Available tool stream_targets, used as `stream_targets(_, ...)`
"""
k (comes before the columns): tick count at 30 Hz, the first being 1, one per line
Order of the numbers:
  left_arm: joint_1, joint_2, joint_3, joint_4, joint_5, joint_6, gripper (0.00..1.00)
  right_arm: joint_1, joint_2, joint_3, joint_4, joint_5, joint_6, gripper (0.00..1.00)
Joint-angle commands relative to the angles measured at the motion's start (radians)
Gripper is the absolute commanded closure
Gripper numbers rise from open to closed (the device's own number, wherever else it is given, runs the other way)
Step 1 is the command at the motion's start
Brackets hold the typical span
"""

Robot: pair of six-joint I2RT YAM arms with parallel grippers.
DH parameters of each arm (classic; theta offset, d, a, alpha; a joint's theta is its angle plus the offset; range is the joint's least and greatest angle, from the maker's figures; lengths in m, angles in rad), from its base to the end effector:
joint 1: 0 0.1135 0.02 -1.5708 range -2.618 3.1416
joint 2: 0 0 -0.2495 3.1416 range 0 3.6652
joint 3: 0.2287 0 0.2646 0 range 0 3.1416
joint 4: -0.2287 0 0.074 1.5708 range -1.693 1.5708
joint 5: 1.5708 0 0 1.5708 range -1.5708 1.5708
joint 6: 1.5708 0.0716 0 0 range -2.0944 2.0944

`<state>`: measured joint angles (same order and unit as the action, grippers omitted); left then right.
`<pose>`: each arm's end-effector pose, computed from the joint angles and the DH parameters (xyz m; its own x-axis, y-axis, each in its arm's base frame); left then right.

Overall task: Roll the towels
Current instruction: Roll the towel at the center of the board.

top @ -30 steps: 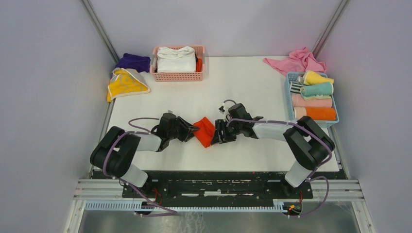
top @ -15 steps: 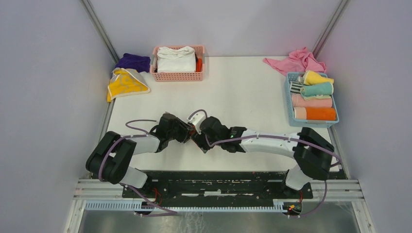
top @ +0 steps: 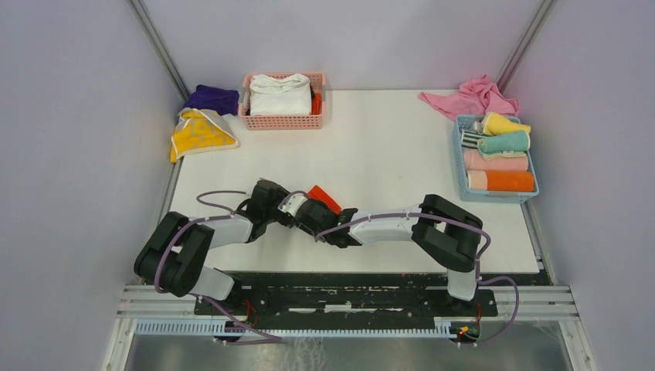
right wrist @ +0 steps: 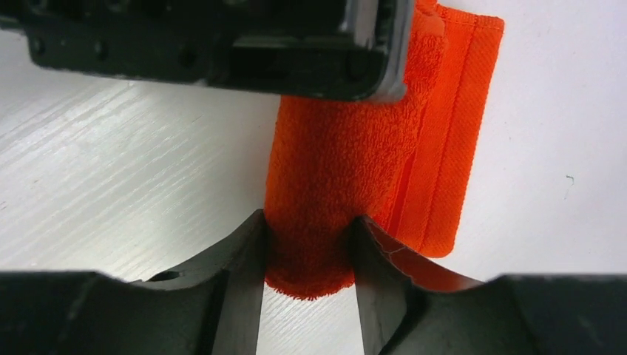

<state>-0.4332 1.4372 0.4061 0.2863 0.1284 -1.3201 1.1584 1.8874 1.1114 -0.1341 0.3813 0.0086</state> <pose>0.2478 -0.1247 0.0722 -0.6387 -0.7631 -0.0983 -0.4715 0.4892 -0.7338 0.1887 0.3648 0.1020 -0.3230 -0.7183 -0.6162 -0.7561 0.5874 -0.2885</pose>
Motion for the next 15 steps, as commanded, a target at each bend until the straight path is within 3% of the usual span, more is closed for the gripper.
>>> stream_targets(1,-0.002,0.013,-0.007,-0.145,-0.031,0.031,0.44,-0.020,0.070,0.015,-0.054,-0.091,0.000,0.56)
stream_targets(8,0.049,-0.129,0.007,-0.215,-0.036,0.124,0.30,-0.131,0.018,0.025,-0.134,-0.537,0.076,0.82)
stream_targets(15,0.063,-0.332,-0.039,-0.306,-0.067,0.125,0.24,-0.251,0.046,0.053,-0.161,-0.985,0.184,0.89)
